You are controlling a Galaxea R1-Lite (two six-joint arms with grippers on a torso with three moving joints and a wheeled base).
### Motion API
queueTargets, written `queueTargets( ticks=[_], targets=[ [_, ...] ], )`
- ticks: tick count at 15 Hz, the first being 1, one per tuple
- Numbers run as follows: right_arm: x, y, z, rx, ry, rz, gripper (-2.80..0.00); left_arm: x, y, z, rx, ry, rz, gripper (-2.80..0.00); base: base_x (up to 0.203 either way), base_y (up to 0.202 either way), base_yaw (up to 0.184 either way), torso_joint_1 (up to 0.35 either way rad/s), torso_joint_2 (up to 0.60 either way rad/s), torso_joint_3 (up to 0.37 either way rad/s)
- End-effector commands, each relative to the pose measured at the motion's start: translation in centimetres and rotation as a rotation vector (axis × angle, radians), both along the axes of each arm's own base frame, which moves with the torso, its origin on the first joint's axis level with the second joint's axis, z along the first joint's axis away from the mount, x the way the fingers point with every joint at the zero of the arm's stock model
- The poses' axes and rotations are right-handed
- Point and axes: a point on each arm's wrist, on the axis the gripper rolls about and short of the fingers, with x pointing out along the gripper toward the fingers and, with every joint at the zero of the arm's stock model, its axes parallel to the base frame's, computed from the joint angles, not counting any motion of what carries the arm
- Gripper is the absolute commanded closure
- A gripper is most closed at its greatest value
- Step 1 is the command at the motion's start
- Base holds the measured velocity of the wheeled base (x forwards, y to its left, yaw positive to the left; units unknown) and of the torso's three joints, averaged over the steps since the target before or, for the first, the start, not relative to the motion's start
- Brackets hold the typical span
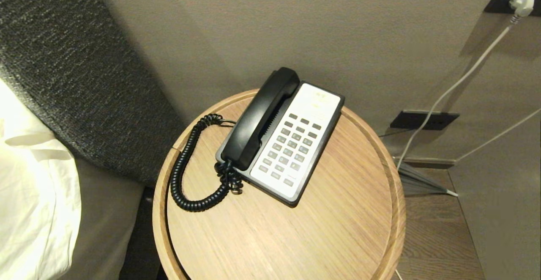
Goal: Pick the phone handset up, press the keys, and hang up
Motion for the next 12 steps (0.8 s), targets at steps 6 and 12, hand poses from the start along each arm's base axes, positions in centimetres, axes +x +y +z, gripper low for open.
queueTargets(
  ticks=[6, 12],
  targets=[
    [0.2, 0.0, -0.58, 0.001, 0.025, 0.0, 0.0, 0.3, 0.0, -1.0, 0.004, 0.037, 0.0, 0.0, 0.0, 0.0, 0.0, 0.0, 0.0, 0.0],
    [0.2, 0.0, -0.58, 0.001, 0.025, 0.0, 0.0, 0.29, -0.01, -0.97, -0.003, 0.036, -0.003, 0.0, 0.0, 0.0, 0.0, 0.0, 0.0, 0.0]
  ],
)
